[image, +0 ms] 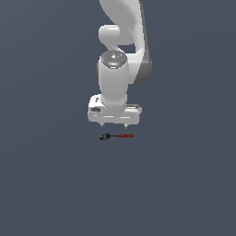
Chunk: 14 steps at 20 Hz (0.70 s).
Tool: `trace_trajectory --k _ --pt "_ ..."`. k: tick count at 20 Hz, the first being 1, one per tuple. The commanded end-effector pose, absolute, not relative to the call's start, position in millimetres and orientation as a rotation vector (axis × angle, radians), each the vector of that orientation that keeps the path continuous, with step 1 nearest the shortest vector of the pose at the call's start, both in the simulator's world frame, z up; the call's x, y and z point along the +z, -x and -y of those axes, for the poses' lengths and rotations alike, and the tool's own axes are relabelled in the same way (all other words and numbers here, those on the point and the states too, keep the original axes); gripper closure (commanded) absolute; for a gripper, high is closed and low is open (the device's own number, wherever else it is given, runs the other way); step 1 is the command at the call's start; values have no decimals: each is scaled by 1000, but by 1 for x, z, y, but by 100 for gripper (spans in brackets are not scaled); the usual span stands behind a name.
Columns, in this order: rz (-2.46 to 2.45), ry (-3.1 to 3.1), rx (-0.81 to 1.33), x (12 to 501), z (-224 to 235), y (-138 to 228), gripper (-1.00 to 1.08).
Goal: Pick up the object and move it to a goal position.
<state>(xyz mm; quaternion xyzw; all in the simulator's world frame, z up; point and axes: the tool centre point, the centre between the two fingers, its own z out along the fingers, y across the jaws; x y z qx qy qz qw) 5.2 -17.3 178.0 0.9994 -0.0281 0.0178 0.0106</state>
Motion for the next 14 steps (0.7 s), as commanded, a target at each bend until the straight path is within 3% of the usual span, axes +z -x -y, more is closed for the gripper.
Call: trace_trajectory --k 1,14 --pt "110 -3119 55 177 17 -5 -92" --pt "461 -3104 42 155 12 2 -92"
